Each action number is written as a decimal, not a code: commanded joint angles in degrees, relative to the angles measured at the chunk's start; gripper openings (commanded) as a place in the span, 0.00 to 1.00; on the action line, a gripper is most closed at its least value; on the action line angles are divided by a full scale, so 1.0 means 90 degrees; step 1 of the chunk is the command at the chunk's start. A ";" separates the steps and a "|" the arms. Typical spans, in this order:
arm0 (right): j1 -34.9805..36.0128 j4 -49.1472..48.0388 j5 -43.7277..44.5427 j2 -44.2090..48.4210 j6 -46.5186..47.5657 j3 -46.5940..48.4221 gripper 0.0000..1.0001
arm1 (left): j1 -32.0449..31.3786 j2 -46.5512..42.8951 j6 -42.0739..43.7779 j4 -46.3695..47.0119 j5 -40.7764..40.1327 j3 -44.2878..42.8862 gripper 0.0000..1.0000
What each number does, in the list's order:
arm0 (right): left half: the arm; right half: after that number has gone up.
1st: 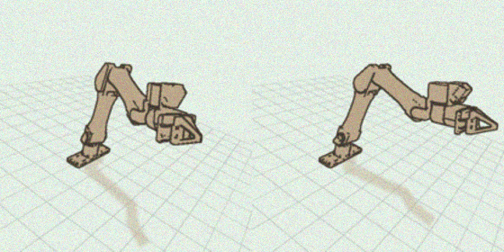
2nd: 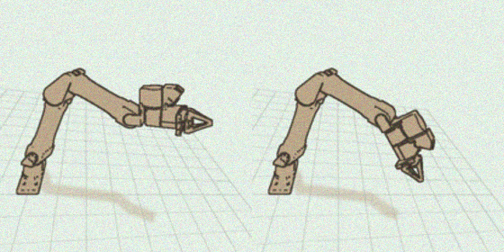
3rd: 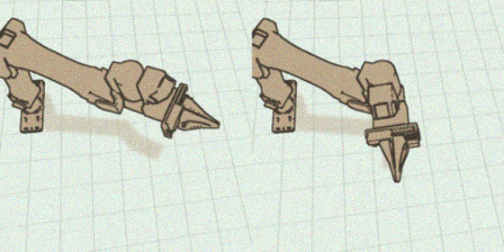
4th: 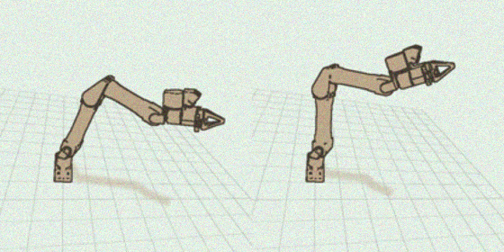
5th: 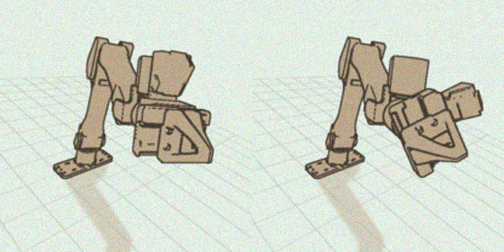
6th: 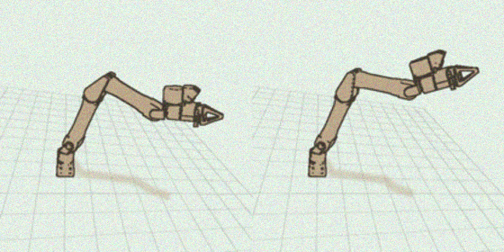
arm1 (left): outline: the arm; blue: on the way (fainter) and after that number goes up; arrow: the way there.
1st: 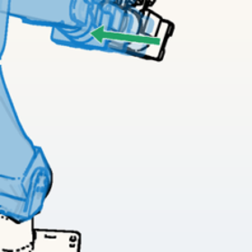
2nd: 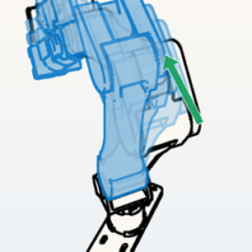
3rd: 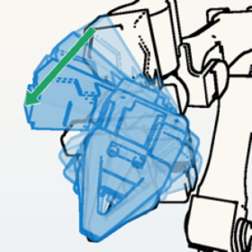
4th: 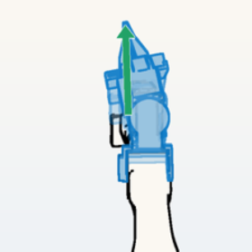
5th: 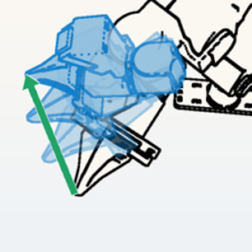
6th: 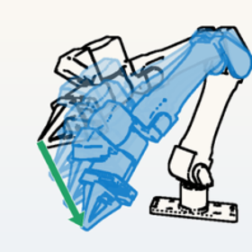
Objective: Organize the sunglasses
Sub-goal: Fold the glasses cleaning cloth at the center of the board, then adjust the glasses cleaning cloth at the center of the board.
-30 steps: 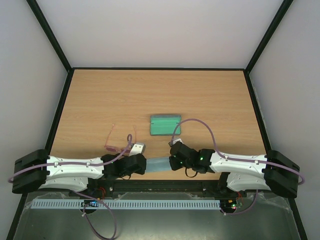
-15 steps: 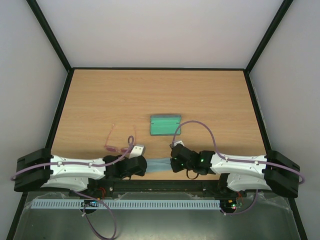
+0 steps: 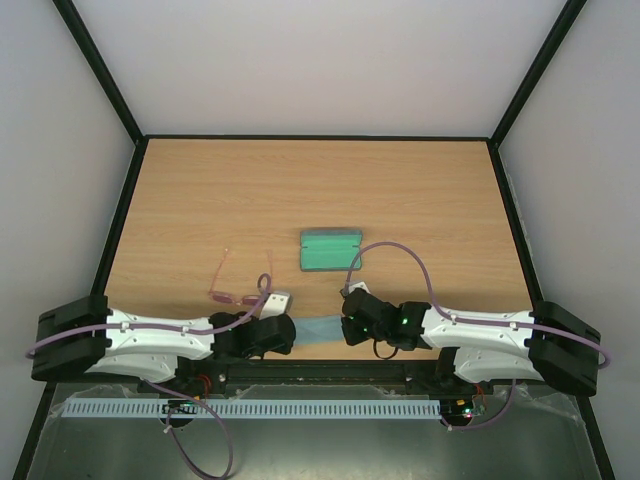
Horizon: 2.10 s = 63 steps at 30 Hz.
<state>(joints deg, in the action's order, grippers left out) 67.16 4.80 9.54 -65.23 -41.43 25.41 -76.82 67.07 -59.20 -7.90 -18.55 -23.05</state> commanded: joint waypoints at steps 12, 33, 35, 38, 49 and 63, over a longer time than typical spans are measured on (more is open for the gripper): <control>0.0068 0.0103 0.0117 0.0075 -0.0065 -0.0091 0.01 | -0.0487 -0.0110 -0.0559 -0.0258 -0.0270 0.0072 0.38; 0.0068 -0.0264 -0.0409 -0.0378 -0.0062 0.0253 0.22 | -0.0298 -0.0540 -0.0856 -0.0157 -0.0324 0.0224 0.27; 0.0068 -0.0396 -0.0380 -0.0567 -0.0005 0.0401 0.18 | -0.0095 -0.0453 -0.0602 -0.0003 -0.0289 0.0101 0.26; 0.0068 -0.0813 -0.0628 -0.0833 0.0005 0.0566 0.15 | 0.0216 -0.0355 -0.0107 0.0387 -0.0203 -0.0093 0.26; -0.0181 -0.2505 -0.2172 -0.2006 -0.0384 0.0866 0.14 | 0.1124 -0.0526 0.0238 0.2420 0.1488 0.0573 0.10; -0.0703 -0.2998 -0.2383 -0.2469 -0.0535 0.0630 0.08 | 0.1230 -0.0076 -0.0084 0.3294 0.1790 0.1188 0.05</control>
<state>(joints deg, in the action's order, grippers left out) 61.80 -19.70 -11.27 -86.21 -45.71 32.29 -65.71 65.39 -59.66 17.98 -3.73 -12.32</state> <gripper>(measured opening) 0.088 0.049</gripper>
